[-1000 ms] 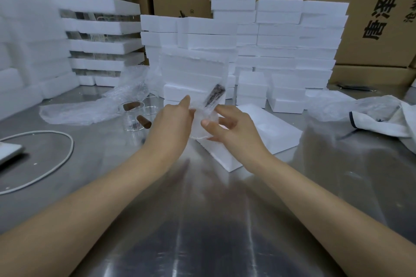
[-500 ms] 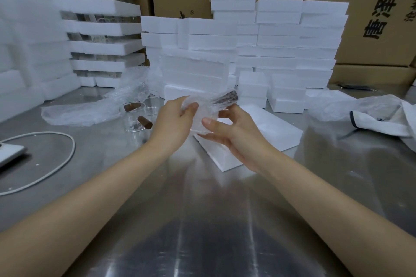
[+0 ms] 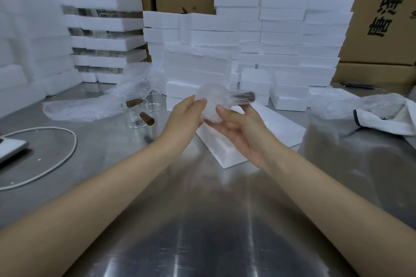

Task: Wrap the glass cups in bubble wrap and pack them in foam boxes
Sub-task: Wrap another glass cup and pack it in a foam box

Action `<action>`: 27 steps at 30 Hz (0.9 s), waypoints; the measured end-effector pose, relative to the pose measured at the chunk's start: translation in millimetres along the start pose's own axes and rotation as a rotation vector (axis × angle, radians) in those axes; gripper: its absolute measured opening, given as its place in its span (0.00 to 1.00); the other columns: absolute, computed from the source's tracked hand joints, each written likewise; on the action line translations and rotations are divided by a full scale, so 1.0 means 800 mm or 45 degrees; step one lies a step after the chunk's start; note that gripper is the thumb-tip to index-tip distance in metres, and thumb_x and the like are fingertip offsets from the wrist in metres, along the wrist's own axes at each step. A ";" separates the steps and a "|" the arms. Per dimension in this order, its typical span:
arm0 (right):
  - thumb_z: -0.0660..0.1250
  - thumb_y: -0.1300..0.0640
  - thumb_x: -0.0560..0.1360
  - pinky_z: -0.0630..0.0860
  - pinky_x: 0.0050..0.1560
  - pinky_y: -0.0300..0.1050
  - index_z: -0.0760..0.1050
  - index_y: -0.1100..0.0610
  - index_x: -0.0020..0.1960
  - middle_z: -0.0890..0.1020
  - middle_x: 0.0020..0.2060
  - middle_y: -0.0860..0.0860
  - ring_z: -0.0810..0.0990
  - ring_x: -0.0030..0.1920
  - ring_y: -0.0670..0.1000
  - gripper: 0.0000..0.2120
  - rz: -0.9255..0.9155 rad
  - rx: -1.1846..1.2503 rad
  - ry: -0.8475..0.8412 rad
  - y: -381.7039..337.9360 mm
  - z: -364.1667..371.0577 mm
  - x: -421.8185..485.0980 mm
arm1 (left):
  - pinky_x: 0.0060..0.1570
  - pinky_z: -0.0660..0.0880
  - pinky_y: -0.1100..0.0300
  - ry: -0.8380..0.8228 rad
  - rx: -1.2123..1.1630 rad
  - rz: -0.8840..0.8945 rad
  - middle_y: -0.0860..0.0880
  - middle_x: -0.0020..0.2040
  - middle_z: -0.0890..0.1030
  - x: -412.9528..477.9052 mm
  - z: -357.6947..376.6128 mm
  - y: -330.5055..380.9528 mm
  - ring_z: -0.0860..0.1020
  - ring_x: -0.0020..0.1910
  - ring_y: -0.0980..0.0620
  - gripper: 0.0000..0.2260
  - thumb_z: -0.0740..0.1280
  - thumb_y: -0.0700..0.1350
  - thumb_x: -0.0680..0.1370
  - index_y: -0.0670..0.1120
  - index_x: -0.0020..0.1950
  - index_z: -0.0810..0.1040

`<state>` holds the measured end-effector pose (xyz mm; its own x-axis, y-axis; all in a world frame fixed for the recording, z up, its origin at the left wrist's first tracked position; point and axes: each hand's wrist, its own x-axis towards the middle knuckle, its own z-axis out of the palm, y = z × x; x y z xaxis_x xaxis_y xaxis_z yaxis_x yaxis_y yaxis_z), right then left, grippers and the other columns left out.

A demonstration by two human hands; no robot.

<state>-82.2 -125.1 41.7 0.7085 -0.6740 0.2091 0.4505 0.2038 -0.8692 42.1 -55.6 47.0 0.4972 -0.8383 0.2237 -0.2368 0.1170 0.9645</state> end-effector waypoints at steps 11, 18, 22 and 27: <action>0.74 0.70 0.68 0.73 0.64 0.59 0.70 0.65 0.65 0.80 0.58 0.61 0.80 0.59 0.59 0.28 -0.154 -0.533 0.067 0.007 0.009 -0.004 | 0.51 0.77 0.42 0.148 0.315 0.221 0.32 0.39 0.76 0.003 -0.003 -0.012 0.78 0.43 0.35 0.15 0.54 0.40 0.81 0.32 0.41 0.70; 0.72 0.64 0.72 0.77 0.60 0.57 0.66 0.54 0.58 0.81 0.54 0.54 0.82 0.54 0.53 0.20 -0.120 -0.423 0.040 0.007 0.011 -0.005 | 0.46 0.78 0.45 0.205 0.311 0.213 0.34 0.41 0.79 0.009 -0.007 -0.022 0.80 0.44 0.39 0.13 0.57 0.41 0.80 0.32 0.45 0.74; 0.74 0.58 0.71 0.78 0.60 0.51 0.68 0.54 0.55 0.77 0.57 0.55 0.82 0.52 0.50 0.18 -0.047 -0.435 0.024 0.004 0.011 -0.003 | 0.40 0.74 0.58 0.237 0.445 0.330 0.43 0.36 0.78 0.016 -0.017 -0.022 0.77 0.39 0.43 0.11 0.57 0.40 0.80 0.40 0.40 0.75; 0.77 0.49 0.64 0.71 0.46 0.46 0.69 0.50 0.56 0.78 0.49 0.57 0.78 0.45 0.51 0.25 0.077 -0.422 0.027 -0.004 0.007 -0.001 | 0.37 0.75 0.65 0.300 0.780 0.575 0.48 0.38 0.79 0.008 -0.024 0.000 0.77 0.32 0.51 0.18 0.58 0.41 0.82 0.49 0.71 0.70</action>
<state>-81.1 -121.2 47.1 0.7156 -0.6830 0.1463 0.2042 0.0042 -0.9789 61.3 -50.5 51.2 0.3911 -0.6370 0.6643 -0.8404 0.0472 0.5399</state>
